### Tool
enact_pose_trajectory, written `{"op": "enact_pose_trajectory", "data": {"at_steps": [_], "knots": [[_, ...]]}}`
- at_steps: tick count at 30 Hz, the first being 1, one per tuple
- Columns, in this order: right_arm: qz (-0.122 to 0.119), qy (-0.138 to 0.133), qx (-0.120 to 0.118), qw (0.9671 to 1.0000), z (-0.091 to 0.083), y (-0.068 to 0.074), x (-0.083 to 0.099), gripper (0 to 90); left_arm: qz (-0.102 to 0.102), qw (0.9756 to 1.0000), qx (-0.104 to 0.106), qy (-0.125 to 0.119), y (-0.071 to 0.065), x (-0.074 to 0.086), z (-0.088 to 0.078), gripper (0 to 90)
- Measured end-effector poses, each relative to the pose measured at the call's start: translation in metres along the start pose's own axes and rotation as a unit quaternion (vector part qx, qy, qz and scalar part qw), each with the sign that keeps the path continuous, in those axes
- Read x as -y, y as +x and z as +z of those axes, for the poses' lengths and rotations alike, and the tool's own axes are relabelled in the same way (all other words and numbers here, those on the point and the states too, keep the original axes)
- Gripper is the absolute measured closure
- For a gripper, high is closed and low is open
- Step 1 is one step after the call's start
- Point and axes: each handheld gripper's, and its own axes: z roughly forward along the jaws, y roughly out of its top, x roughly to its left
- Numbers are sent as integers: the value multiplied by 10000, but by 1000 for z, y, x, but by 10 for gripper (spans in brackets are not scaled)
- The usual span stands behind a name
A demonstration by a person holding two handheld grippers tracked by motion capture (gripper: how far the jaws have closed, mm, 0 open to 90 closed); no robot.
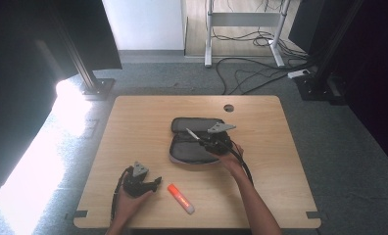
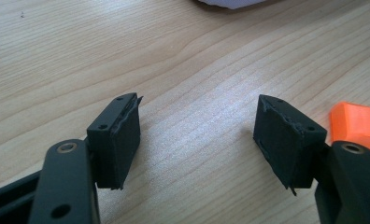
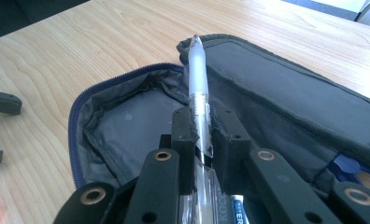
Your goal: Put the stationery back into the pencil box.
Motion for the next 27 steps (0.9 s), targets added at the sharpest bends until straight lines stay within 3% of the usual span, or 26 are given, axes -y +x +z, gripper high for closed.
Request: {"op": "enact_pose_trajectory", "data": {"at_steps": [7,27], "knots": [[-69,-6,-48,10000,4,0,-5,789,-7,10000,7,1,0,0,0,321],[-371,542,35,9978,27,2,4,785,-1,10000,-1,0,0,0,0,320]]}}
